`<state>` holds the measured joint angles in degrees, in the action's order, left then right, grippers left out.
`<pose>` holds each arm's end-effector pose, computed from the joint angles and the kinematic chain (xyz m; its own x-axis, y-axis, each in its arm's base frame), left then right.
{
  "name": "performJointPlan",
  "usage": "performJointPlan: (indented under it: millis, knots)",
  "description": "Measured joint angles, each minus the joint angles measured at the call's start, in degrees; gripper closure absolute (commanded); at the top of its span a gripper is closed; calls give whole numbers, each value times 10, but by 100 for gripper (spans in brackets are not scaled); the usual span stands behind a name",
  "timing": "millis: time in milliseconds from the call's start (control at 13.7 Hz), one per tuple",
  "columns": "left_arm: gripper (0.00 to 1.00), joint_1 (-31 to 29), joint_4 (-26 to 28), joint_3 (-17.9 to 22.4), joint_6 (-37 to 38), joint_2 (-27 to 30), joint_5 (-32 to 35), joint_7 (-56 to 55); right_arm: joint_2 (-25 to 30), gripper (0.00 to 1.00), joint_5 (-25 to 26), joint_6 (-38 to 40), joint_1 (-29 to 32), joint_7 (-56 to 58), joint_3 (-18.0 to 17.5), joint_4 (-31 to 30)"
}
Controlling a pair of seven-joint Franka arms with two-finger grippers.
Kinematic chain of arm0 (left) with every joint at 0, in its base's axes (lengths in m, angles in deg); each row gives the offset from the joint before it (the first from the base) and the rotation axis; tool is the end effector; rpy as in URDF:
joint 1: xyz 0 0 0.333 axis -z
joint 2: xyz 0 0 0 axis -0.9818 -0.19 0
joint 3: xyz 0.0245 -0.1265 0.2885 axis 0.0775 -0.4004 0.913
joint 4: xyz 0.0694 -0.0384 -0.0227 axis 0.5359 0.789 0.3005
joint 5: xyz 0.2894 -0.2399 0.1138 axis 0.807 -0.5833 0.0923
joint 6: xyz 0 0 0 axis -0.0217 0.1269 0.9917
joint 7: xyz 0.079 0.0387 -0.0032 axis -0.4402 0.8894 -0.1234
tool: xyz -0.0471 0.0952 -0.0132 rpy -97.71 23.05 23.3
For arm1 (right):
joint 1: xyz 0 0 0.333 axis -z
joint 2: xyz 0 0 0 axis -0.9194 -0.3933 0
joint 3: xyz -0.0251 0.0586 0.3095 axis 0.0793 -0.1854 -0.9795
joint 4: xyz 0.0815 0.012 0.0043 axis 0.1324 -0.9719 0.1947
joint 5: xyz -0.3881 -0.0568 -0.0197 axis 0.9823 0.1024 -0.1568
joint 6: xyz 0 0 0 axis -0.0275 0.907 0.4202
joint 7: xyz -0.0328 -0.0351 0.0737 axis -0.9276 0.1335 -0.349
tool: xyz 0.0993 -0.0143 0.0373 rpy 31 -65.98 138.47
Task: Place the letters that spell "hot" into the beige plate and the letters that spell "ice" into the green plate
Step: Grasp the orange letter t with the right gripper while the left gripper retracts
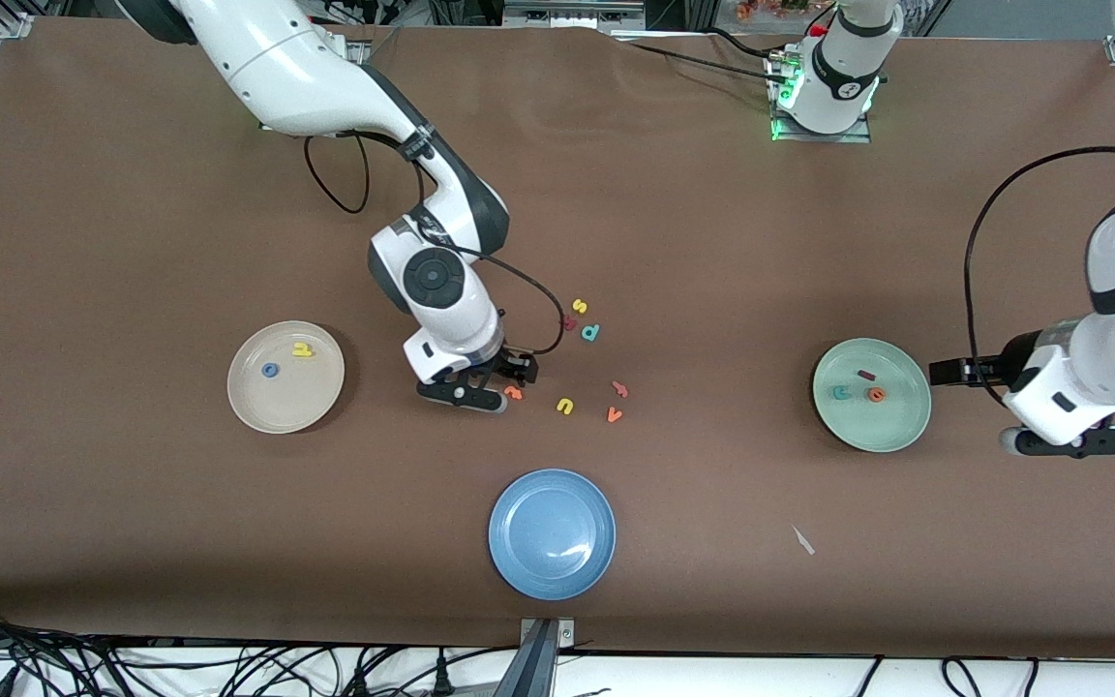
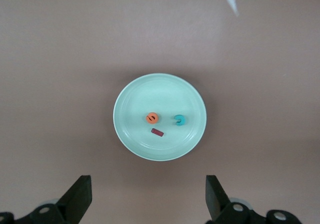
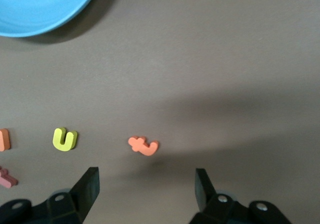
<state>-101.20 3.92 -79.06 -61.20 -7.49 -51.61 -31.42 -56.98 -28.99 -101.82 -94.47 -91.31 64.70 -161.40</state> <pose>0.6834 0.0025 0.4643 0.9844 0.0412 -0.1710 0.0378 -0.9990 -0.0230 0.5938 0.4274 0.2270 0.9755 -0.2146 0.0486 -0.2091 -0.9729 -0.0986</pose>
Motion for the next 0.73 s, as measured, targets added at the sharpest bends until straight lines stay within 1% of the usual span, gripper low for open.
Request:
performJointPlan:
  millis: [219,438,730]
  knots:
    - [0,11,-33,1,3,-6,0,0,-40,16,37,0,-21,-20,12,32]
    - [0,11,-61,3,3,-29,0,2,-65,17,42,0,-25,-20,24,57]
    - [0,7,-76,7,4,-33,0,4,-71,19,42,-1,-27,-20,26,60]
